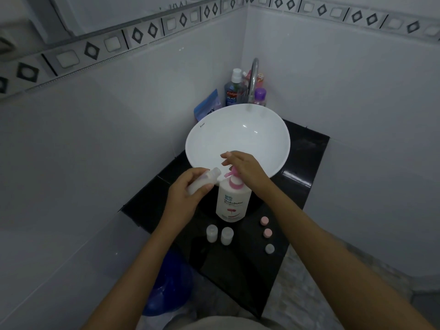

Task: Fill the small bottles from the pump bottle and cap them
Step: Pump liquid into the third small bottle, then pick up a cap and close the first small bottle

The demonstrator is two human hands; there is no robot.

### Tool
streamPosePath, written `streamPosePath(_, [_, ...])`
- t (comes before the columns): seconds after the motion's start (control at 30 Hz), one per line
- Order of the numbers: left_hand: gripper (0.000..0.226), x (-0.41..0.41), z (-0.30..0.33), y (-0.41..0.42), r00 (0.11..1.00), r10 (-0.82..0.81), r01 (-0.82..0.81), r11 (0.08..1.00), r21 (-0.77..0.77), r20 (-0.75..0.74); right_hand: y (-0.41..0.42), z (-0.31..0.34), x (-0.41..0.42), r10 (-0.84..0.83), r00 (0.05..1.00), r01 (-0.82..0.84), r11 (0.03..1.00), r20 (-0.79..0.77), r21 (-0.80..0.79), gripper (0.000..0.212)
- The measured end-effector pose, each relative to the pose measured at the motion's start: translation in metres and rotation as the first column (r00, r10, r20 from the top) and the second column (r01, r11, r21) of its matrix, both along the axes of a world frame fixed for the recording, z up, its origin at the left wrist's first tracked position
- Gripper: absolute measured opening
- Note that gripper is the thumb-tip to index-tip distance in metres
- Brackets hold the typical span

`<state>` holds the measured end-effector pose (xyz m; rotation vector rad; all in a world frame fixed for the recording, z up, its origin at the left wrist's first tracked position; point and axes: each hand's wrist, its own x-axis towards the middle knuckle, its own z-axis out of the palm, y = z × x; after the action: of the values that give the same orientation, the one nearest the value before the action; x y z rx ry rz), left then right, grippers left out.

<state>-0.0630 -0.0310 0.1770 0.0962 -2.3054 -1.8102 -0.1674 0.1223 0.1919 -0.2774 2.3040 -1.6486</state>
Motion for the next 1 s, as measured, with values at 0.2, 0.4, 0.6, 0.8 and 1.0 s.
streamPosePath(0.2, [0.031, 0.008, 0.01, -0.004, 1.0, 0.027, -0.026, 0.996, 0.086, -0.011, 0.004, 0.012, 0.003, -0.096, 0.995, 0.096, 0.993, 0.004, -0.073, 0.039])
streamPosePath(0.4, [0.033, 0.039, 0.0, 0.001, 0.998, 0.016, -0.028, 0.977, 0.214, 0.057, 0.065, -0.014, 0.015, -0.526, 0.842, 0.511, 0.848, -0.116, -0.138, 0.021])
streamPosePath(0.6, [0.043, 0.065, -0.028, 0.019, 0.943, -0.096, -0.039, 0.918, 0.394, 0.317, 0.1, -0.106, 0.043, -0.333, 0.943, 0.291, 0.785, -0.025, 0.546, 0.018])
streamPosePath(0.8, [0.026, 0.07, -0.035, 0.031, 0.893, -0.172, -0.061, 0.869, 0.491, 0.416, 0.091, -0.142, 0.044, -0.094, 0.996, 0.045, 0.585, 0.012, 0.81, 0.033])
streamPosePath(1.0, [0.042, 0.075, -0.034, 0.036, 0.891, -0.175, -0.059, 0.87, 0.489, 0.42, 0.089, -0.153, 0.042, -0.077, 0.997, 0.032, 0.536, 0.011, 0.843, 0.031])
